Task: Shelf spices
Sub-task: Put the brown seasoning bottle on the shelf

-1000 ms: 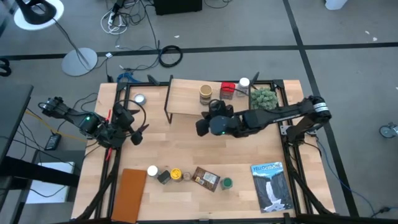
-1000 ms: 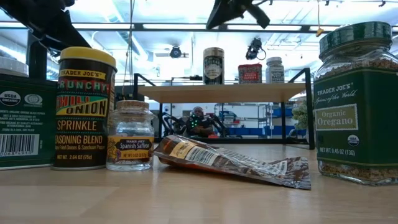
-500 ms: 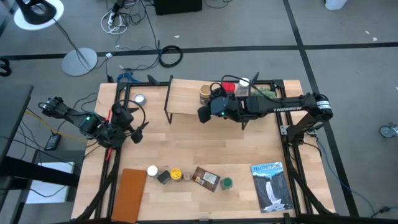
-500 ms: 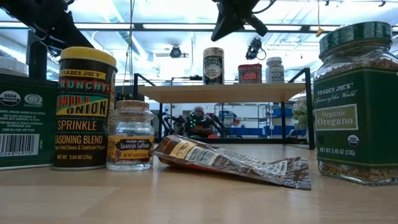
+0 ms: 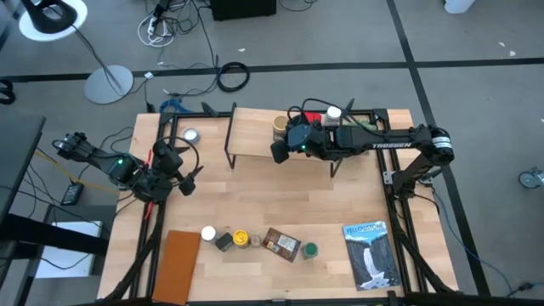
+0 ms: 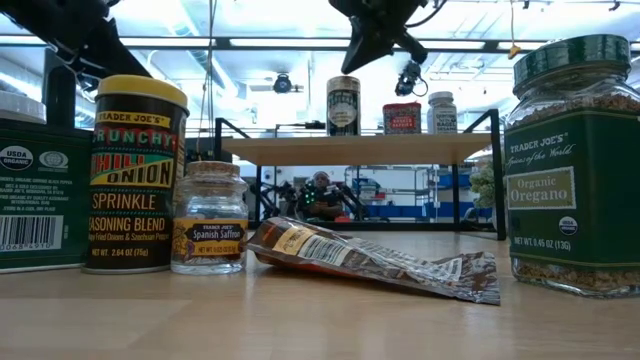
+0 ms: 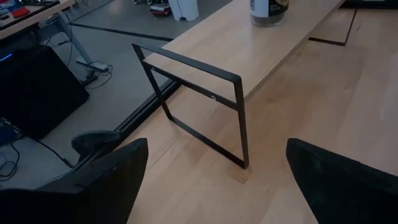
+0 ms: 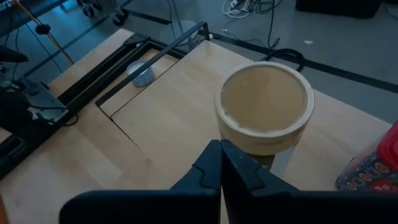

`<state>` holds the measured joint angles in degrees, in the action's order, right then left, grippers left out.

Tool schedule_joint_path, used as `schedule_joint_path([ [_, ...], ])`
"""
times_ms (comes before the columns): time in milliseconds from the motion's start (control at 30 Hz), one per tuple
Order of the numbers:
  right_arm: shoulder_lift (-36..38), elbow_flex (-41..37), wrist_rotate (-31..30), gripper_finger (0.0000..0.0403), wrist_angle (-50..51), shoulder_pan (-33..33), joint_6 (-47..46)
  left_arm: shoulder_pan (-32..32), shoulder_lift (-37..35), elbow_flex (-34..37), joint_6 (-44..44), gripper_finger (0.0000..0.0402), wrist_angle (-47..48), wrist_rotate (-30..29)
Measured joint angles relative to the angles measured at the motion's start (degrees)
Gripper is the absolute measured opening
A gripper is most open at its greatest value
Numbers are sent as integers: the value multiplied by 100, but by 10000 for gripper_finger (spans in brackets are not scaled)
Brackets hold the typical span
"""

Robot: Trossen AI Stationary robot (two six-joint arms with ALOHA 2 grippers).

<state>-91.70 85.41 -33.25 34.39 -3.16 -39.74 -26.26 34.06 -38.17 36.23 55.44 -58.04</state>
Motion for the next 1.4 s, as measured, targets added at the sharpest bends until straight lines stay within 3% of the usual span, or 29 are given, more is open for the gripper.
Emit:
schedule_joint_path([
  [867, -4, 0, -4, 0, -160, -544, 450, 0, 0, 0, 0, 388, -31, -18],
  [1200, -7, 0, 350, 0, -175, -418, 227, 0, -1, 0, 5, 388, -29, -54],
  [1400, -7, 0, 351, 0, -249, -207, 137, 2, 0, 0, -5, 387, -69, 687],
])
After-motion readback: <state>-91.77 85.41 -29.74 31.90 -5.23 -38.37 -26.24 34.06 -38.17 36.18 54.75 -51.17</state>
